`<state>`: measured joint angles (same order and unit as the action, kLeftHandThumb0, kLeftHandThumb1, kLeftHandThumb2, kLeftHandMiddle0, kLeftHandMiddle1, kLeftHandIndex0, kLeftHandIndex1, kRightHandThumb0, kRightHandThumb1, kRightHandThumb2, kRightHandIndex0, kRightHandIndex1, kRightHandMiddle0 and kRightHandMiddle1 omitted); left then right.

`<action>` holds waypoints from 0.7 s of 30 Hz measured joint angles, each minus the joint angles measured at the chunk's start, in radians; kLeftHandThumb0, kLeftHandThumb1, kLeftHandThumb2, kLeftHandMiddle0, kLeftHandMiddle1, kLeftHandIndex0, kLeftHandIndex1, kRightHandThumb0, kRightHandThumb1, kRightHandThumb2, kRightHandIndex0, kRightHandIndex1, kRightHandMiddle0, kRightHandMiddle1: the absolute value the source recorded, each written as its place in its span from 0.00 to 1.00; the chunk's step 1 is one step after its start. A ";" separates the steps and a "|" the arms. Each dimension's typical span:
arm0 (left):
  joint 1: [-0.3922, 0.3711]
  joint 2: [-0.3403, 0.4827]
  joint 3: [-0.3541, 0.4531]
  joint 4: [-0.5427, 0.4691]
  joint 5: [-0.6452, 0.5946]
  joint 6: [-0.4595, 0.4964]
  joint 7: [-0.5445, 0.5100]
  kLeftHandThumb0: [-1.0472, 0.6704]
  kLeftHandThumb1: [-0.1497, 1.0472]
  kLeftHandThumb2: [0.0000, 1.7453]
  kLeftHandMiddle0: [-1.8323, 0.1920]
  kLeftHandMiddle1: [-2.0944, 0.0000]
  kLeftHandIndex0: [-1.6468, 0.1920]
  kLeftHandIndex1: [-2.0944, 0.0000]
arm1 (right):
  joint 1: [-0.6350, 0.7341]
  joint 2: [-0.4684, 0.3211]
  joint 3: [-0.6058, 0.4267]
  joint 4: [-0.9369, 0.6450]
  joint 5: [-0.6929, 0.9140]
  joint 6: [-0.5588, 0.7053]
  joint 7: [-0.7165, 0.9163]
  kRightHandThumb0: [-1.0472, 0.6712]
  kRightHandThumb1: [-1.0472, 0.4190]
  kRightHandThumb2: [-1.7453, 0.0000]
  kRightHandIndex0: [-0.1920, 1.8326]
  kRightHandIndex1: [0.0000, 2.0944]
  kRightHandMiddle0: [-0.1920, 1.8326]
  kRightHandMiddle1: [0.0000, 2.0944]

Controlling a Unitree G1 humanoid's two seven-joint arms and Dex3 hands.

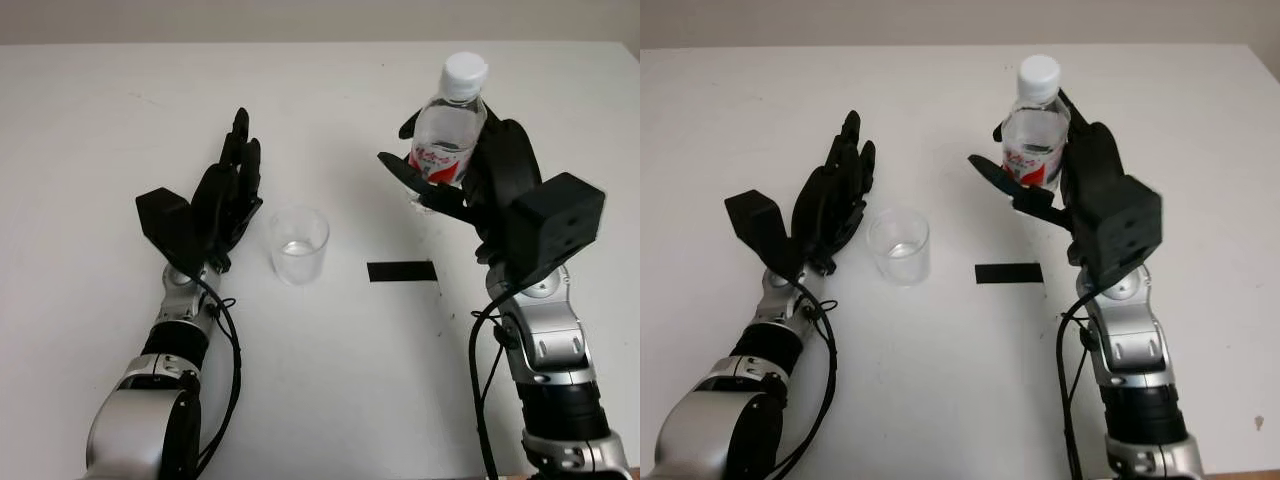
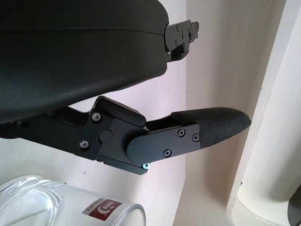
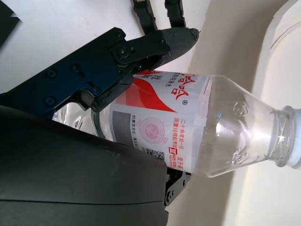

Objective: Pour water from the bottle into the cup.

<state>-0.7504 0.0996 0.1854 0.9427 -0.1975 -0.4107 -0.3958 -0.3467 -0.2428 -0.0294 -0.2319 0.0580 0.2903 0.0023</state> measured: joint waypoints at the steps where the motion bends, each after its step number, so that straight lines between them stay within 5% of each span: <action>1: 0.003 0.000 0.000 -0.004 0.000 0.003 0.000 0.11 1.00 0.37 1.00 1.00 1.00 1.00 | 0.010 0.009 -0.006 -0.028 0.006 0.046 -0.001 0.38 0.00 0.76 0.72 1.00 0.53 1.00; 8: 0.007 0.000 -0.001 -0.014 0.000 0.010 -0.001 0.11 1.00 0.37 1.00 1.00 1.00 1.00 | 0.027 0.051 -0.035 -0.088 0.059 0.152 0.013 0.37 0.00 0.77 0.80 1.00 0.59 1.00; 21: 0.009 0.002 -0.002 -0.022 0.002 0.019 -0.001 0.10 1.00 0.37 1.00 1.00 1.00 1.00 | 0.029 0.060 -0.055 -0.045 0.048 0.189 0.001 0.36 0.00 0.78 0.80 1.00 0.63 1.00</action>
<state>-0.7412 0.1012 0.1836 0.9212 -0.1956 -0.3916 -0.3964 -0.3172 -0.1826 -0.0843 -0.2769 0.1056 0.4791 0.0034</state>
